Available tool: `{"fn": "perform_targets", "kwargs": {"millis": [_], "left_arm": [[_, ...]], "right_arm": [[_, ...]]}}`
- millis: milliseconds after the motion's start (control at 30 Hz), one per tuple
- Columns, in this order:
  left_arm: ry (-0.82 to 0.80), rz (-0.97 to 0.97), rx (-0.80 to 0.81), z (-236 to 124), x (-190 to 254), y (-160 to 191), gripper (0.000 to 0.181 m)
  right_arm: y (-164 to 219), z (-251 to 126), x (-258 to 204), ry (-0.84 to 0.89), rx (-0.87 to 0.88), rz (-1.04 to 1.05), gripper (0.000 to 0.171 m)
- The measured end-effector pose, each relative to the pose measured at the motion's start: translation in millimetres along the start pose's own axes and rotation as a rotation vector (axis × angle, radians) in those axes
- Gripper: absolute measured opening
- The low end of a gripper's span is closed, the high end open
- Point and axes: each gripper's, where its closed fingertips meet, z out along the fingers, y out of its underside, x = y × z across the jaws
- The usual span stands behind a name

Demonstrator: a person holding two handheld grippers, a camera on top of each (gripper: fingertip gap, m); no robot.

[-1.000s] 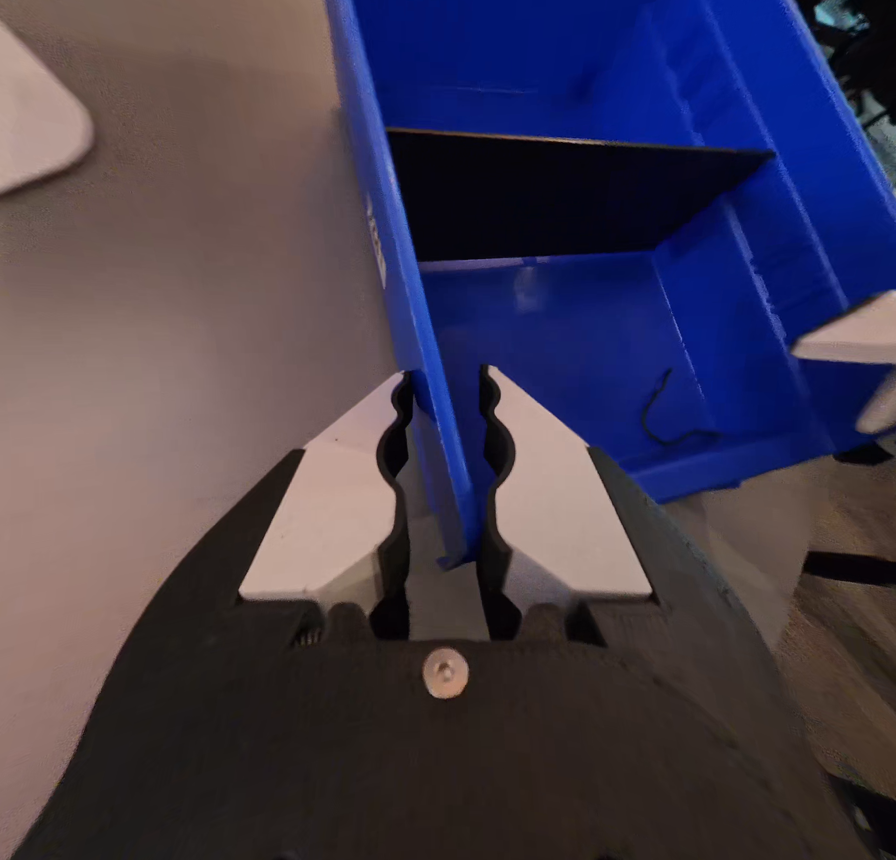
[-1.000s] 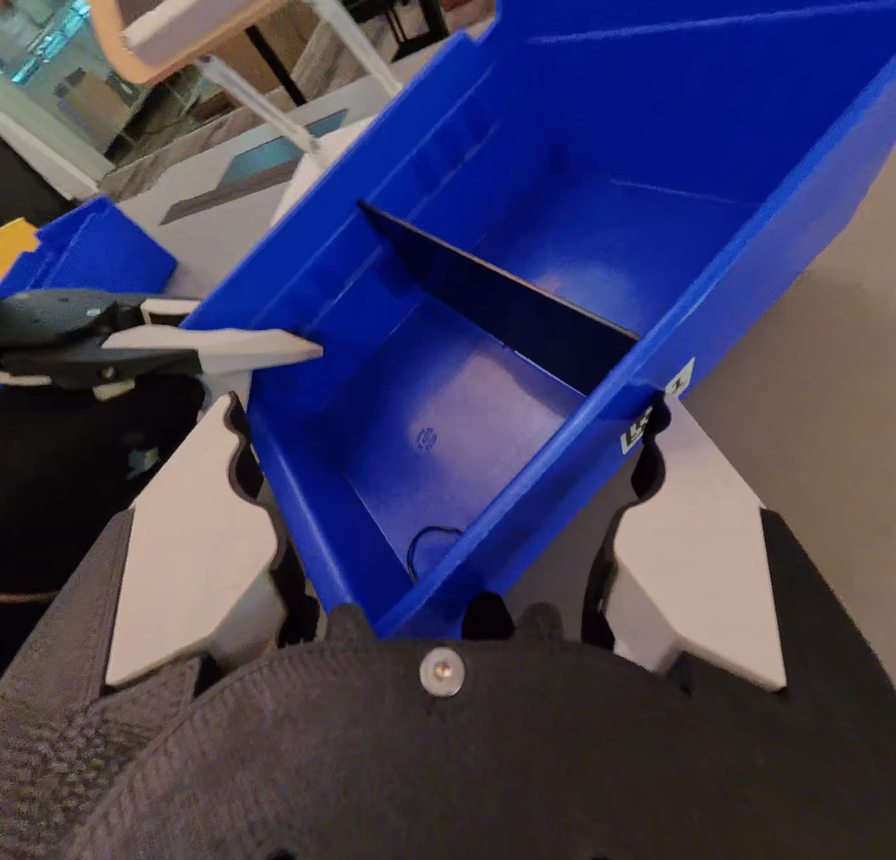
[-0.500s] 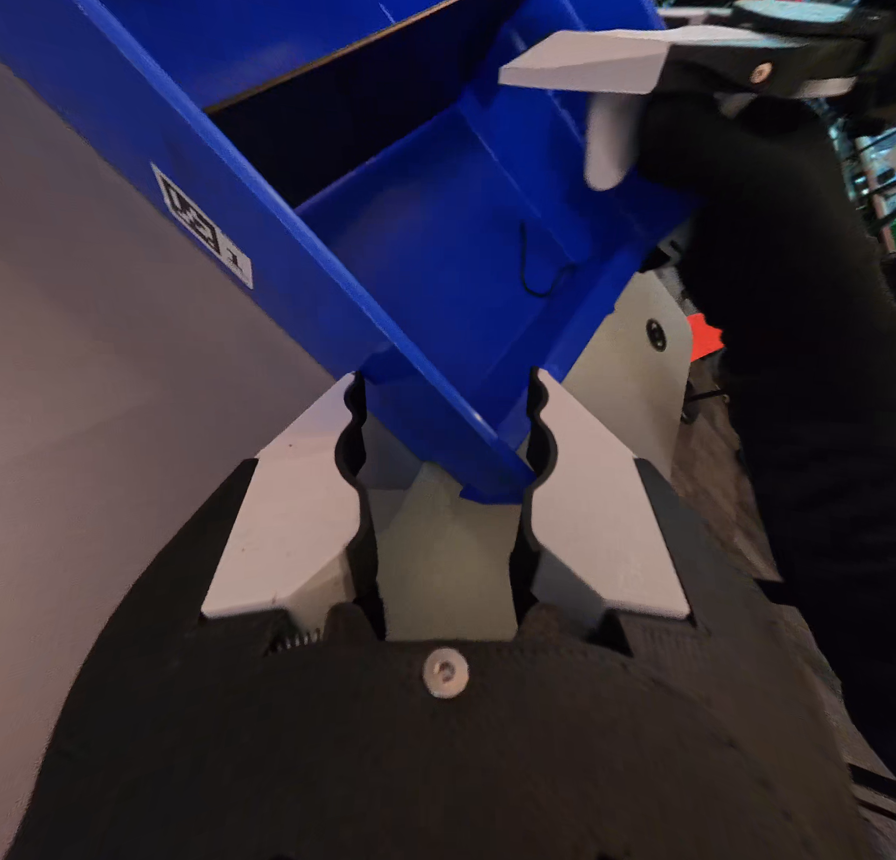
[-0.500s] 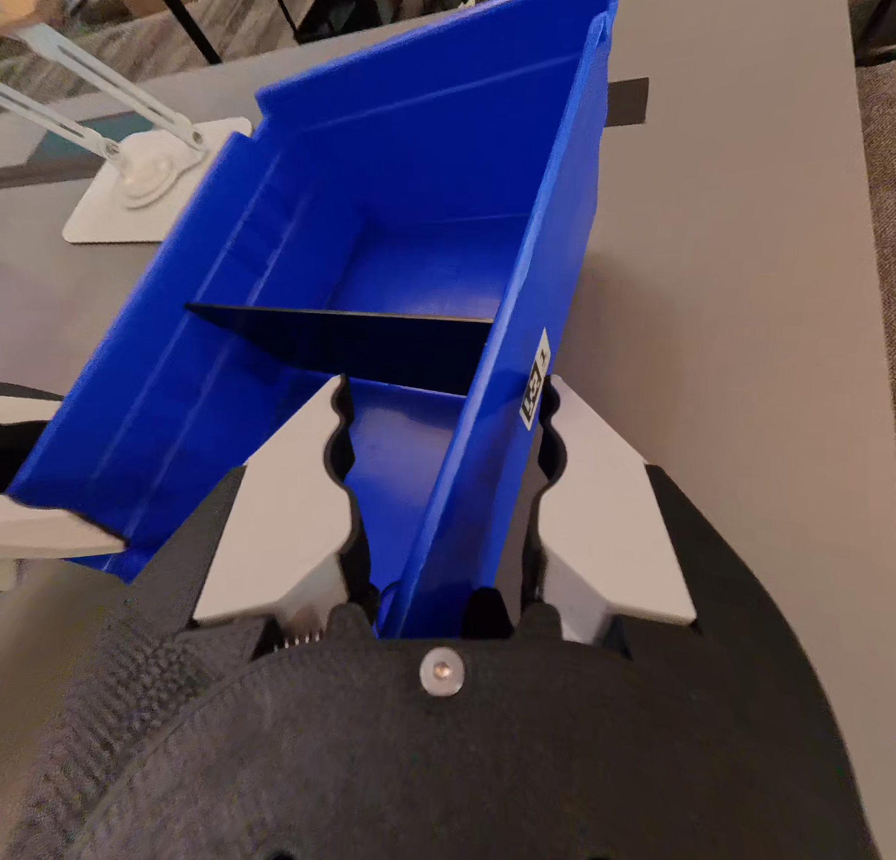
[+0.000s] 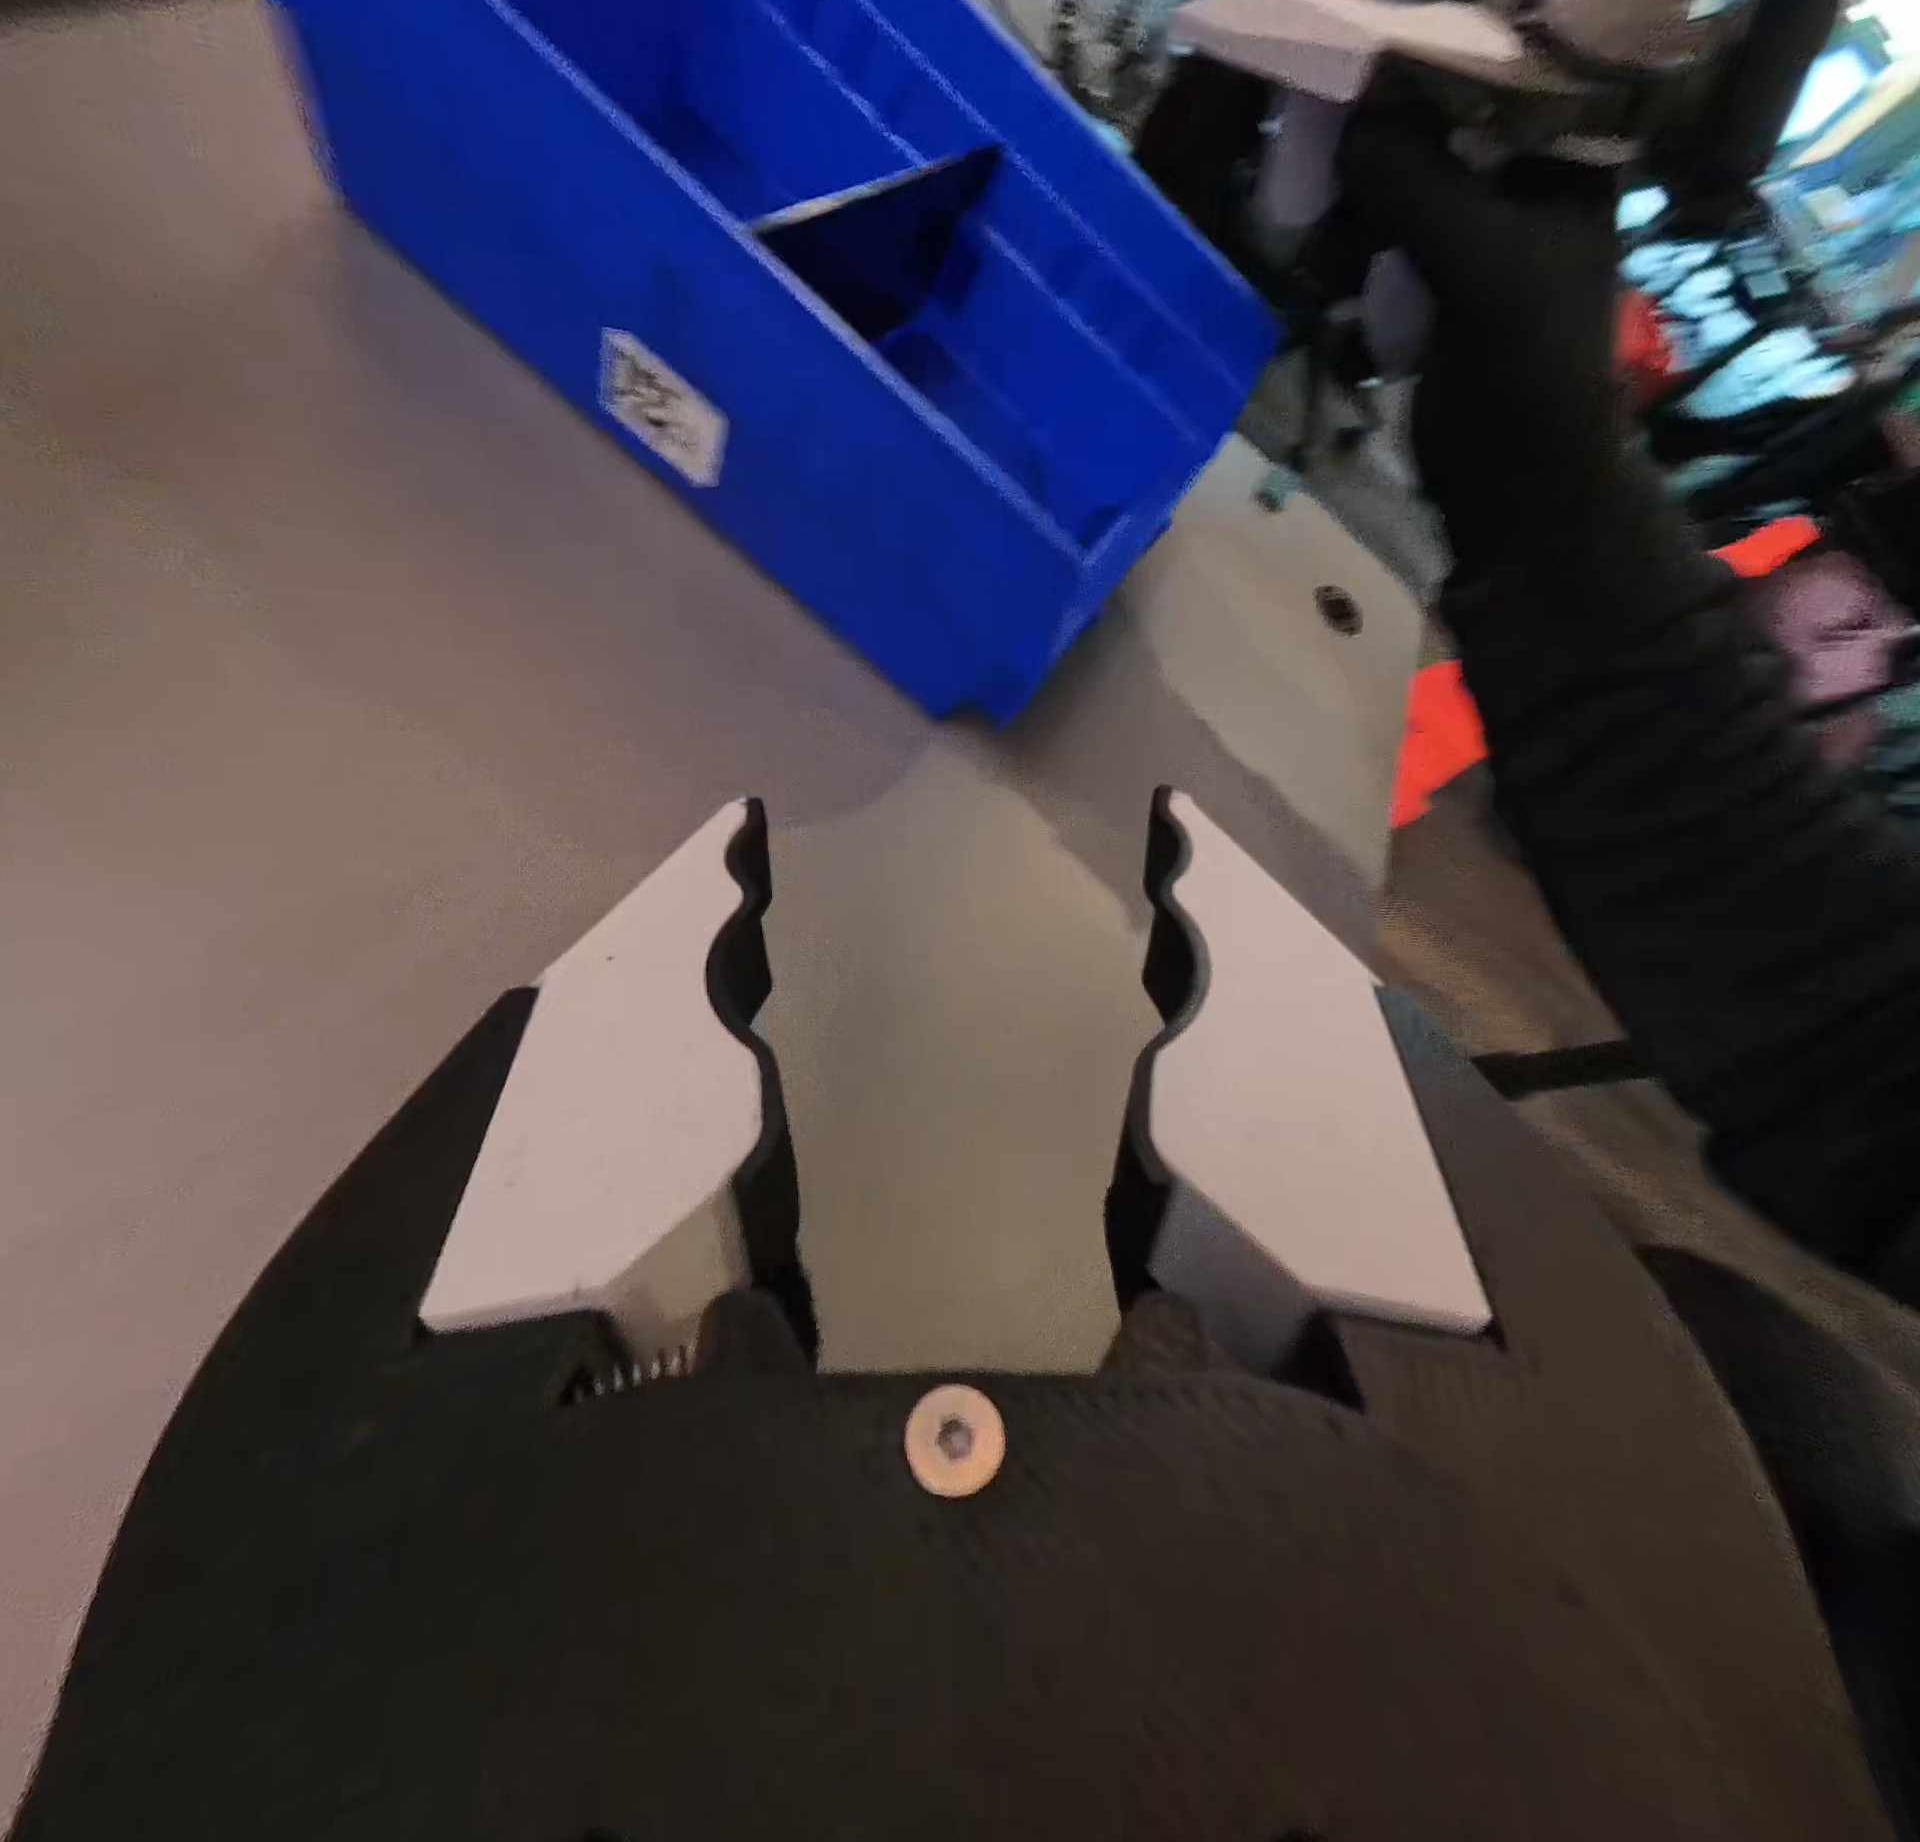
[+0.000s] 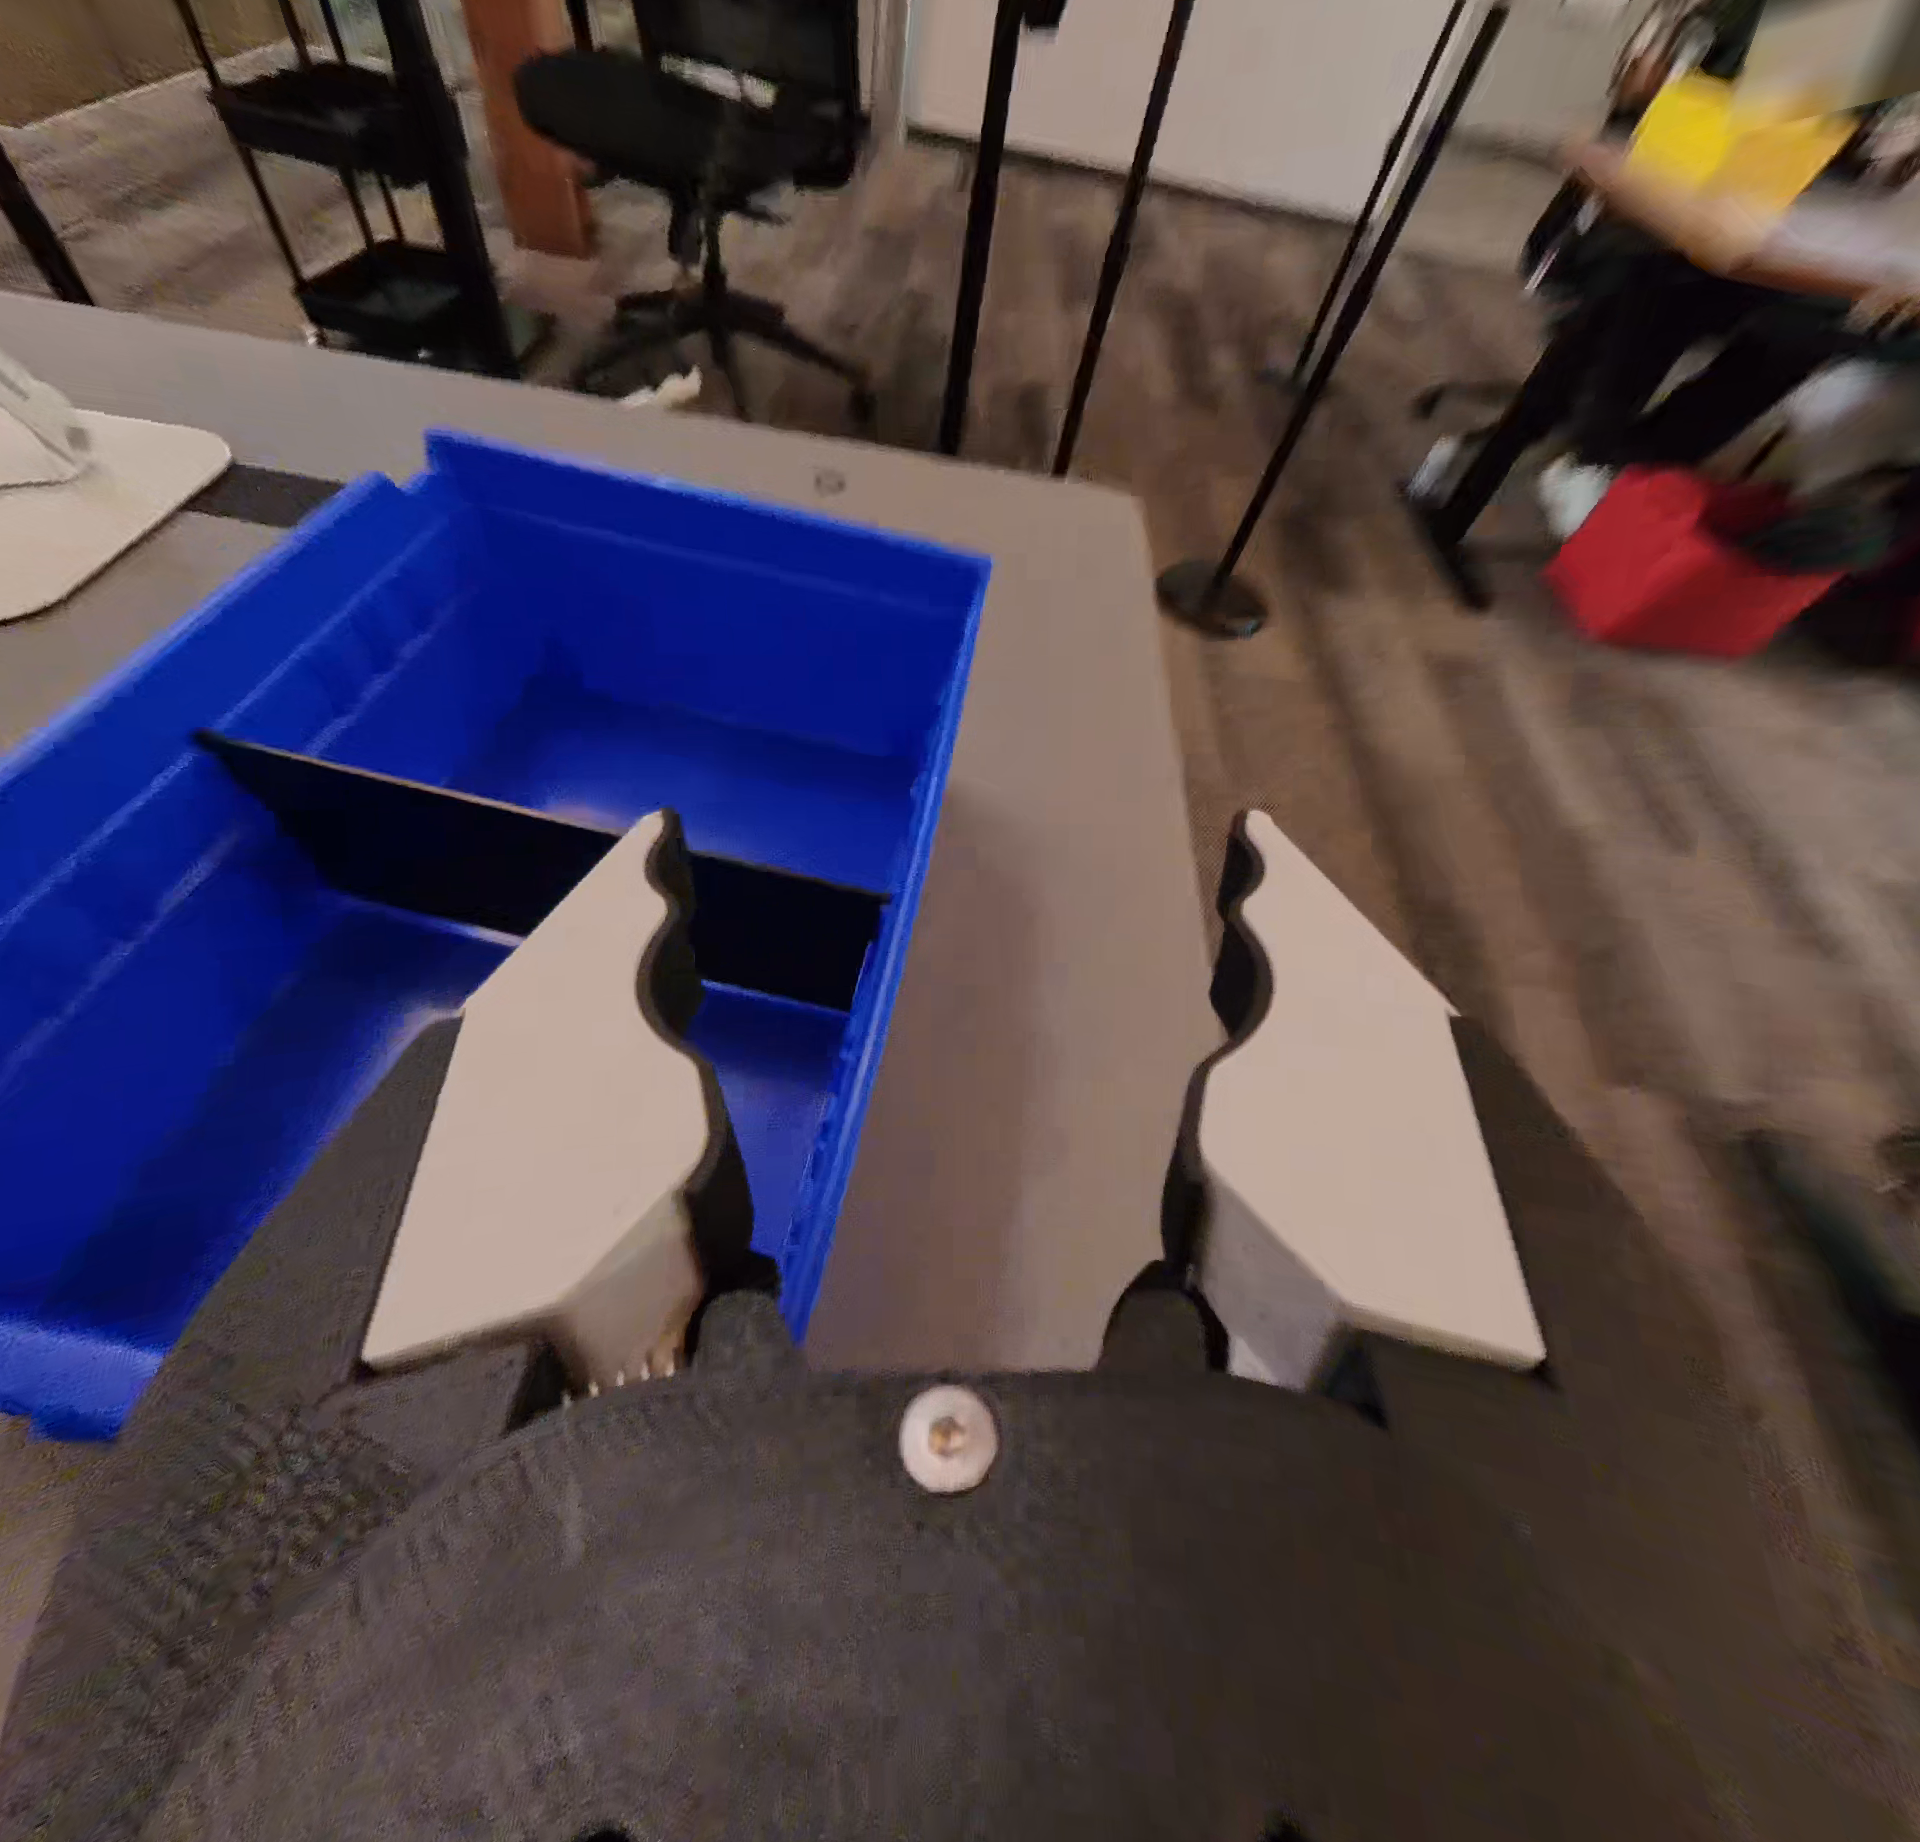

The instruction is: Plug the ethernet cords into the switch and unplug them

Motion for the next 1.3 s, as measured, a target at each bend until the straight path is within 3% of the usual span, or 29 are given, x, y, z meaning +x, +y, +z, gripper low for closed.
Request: {"fn": "perform_targets", "kwargs": {"millis": [200, 367, 467, 600, 667, 767, 933, 1000, 1300], "left_arm": [[-0.463, 0.044, 0.056, -191.9, -111.5, -1.9, 0.064], [-0.721, -0.158, 0.093, -351.8, -226.8, 10.7, 0.063], [-0.779, -0.365, 0.032, -402.3, -295.9, 43.1, 0.068], [-0.829, -0.522, -0.127, -416.6, -357.2, 88.1, 0.076], [-0.772, -0.61, -0.186, -404.3, -368.6, 103.2, 0.082], [-0.825, -0.662, -0.301, -400.6, -389.0, 125.9, 0.088], [-0.846, -0.725, -0.427, -389.9, -407.0, 154.5, 0.085], [-0.877, -0.717, -0.471, -391.6, -412.4, 162.7, 0.072], [-0.88, -0.674, -0.391, -393.8, -415.1, 155.3, 0.071]], "right_arm": [[-65.5, -46.9, -81.1, -0.061, 0.126, -0.134, 0.092], [-96.5, -78.0, -194.6, -0.28, 0.205, -0.206, 0.062], [-93.7, -88.5, -261.4, -0.453, 0.152, -0.203, 0.055], [-78.4, -102.5, -332.2, -0.629, 0.064, -0.233, 0.055], [-73.0, -110.4, -355.5, -0.672, 0.052, -0.257, 0.054], [-63.6, -119.2, -380.0, -0.729, 0.025, -0.265, 0.051], [-46.7, -125.2, -405.5, -0.811, -0.009, -0.261, 0.05], [-41.9, -125.1, -411.9, -0.832, -0.017, -0.253, 0.05], [-31.6, -125.8, -423.9, -0.887, -0.035, -0.237, 0.05]]}}
